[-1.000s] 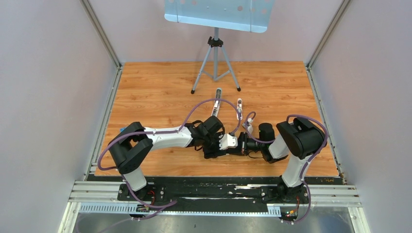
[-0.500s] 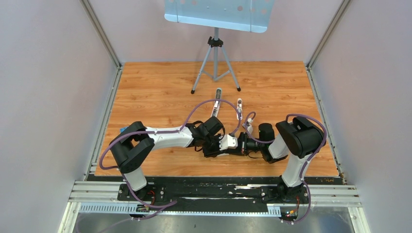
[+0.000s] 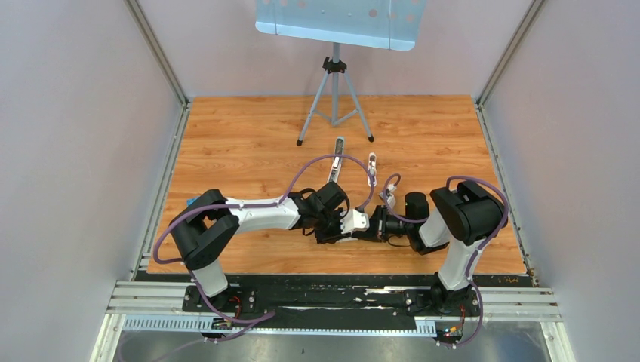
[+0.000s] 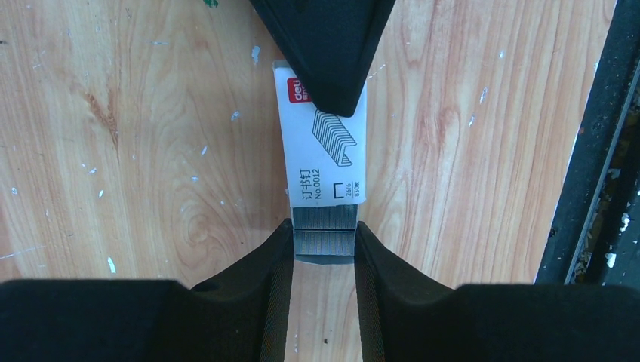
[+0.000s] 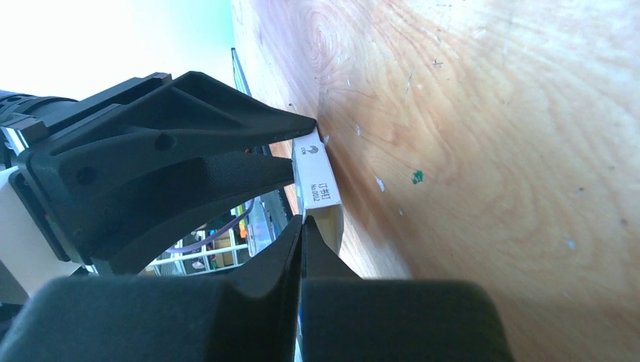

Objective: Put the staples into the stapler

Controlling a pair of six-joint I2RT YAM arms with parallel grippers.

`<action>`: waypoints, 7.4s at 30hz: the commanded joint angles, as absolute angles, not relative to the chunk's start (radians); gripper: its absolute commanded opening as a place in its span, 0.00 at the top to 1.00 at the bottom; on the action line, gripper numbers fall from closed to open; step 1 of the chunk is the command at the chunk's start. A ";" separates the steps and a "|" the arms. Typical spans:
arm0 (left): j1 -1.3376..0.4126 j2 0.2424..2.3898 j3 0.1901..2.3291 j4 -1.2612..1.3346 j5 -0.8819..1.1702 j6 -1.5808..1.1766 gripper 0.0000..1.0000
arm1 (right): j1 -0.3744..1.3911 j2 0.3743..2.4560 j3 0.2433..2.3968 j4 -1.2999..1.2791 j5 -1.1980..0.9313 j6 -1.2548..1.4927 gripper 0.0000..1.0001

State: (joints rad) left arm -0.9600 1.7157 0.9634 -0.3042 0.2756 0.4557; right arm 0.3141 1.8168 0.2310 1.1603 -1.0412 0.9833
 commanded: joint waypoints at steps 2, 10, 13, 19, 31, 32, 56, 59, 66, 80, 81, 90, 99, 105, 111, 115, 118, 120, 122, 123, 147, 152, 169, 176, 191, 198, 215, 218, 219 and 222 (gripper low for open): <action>-0.965 1.702 0.939 -0.343 0.215 0.455 0.76 | 0.275 1.818 0.202 1.184 -1.085 0.971 1.00; -0.963 1.663 0.925 -0.361 0.165 0.439 0.77 | 0.183 1.746 0.177 1.053 -1.120 0.912 1.00; -0.963 1.655 0.925 -0.361 0.157 0.429 0.77 | 0.167 1.690 0.193 0.902 -1.107 0.842 0.98; -0.963 1.601 0.921 -0.330 0.156 0.383 0.67 | 0.146 1.487 0.286 0.429 -1.005 0.636 0.76; -0.954 1.388 0.894 -0.245 0.048 0.307 0.00 | 0.146 1.111 0.483 -0.261 -0.687 0.458 0.46; -0.946 1.373 0.889 -0.228 0.020 0.281 0.00 | 0.147 1.095 0.496 -0.281 -0.673 0.460 0.45; -0.626 1.236 0.522 0.193 0.278 -0.498 0.52 | 0.729 1.113 0.661 -0.180 -0.155 0.635 0.61; -0.629 1.274 0.476 0.291 0.299 -0.548 0.56 | 0.794 1.193 0.712 -0.178 -0.105 0.640 0.64; -0.662 1.339 0.421 0.396 0.280 -0.594 0.62 | 0.878 1.338 0.782 -0.145 -0.047 0.646 0.66; -0.730 1.464 0.383 0.534 0.273 -0.680 0.70 | 0.933 1.517 0.877 -0.203 0.049 0.643 0.66; -0.731 1.473 0.382 0.542 0.278 -0.686 0.71 | 0.935 1.523 0.881 -0.209 0.054 0.643 0.66; -0.752 1.489 0.376 0.578 0.281 -0.719 0.74 | 0.949 1.563 0.899 -0.244 0.074 0.640 0.69; -0.759 1.480 0.371 0.553 0.264 -0.723 0.77 | 0.957 1.586 0.906 -0.252 0.080 0.639 0.70; -0.767 1.465 0.370 0.523 0.239 -0.718 0.78 | 0.969 1.600 0.918 -0.288 0.097 0.652 0.70; -0.784 1.470 0.370 0.531 0.239 -0.731 0.78 | 0.975 1.616 0.923 -0.301 0.099 0.660 0.70; -0.797 1.471 0.370 0.531 0.234 -0.738 0.79 | 0.978 1.624 0.920 -0.305 0.109 0.663 0.72; -0.803 1.472 0.370 0.532 0.231 -0.742 0.79 | 0.978 1.632 0.922 -0.305 0.107 0.664 0.72; -0.807 1.474 0.370 0.533 0.229 -0.744 0.79 | 0.978 1.635 0.921 -0.306 0.109 0.663 0.73; -0.810 1.473 0.370 0.536 0.229 -0.747 0.80 | 0.978 1.635 0.920 -0.307 0.108 0.665 0.73; -0.811 1.473 0.370 0.537 0.229 -0.748 0.80 | 0.978 1.637 0.921 -0.307 0.107 0.666 0.74; -0.824 1.482 0.371 0.543 0.224 -0.751 0.81 | 0.988 1.642 0.943 -0.341 0.114 0.683 0.73; -0.825 1.481 0.371 0.547 0.225 -0.752 0.81 | 0.989 1.647 0.942 -0.340 0.112 0.679 0.73; -0.827 1.495 0.378 0.548 0.223 -0.747 0.80 | 0.989 1.587 0.947 -0.348 0.131 0.655 0.85; -0.827 1.494 0.384 0.539 0.222 -0.743 0.80 | 0.989 1.558 0.956 -0.366 0.132 0.649 0.85; -0.827 1.493 0.391 0.531 0.215 -0.738 0.80 | 0.989 1.585 0.975 -0.389 0.157 0.628 0.75; -0.827 1.494 0.391 0.532 0.215 -0.737 0.80 | 0.989 1.613 0.979 -0.382 0.161 0.629 0.73; -0.826 1.480 0.382 0.538 0.212 -0.739 0.80 | 0.991 1.654 0.967 -0.368 0.172 0.629 0.77; -0.827 1.473 0.379 0.537 0.208 -0.739 0.80 | 0.992 1.657 0.967 -0.368 0.172 0.629 0.79; -0.827 1.470 0.379 0.536 0.207 -0.739 0.80 | 0.991 1.657 0.968 -0.368 0.172 0.630 0.79; -0.827 1.460 0.376 0.531 0.200 -0.739 0.80 | 0.994 1.647 0.967 -0.368 0.170 0.630 0.80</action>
State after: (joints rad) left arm -0.8158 1.4837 0.3847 0.5255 0.2195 -0.7441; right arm 0.9752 1.6367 0.9585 -0.3553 0.1478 0.6350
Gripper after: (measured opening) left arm 0.196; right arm 0.210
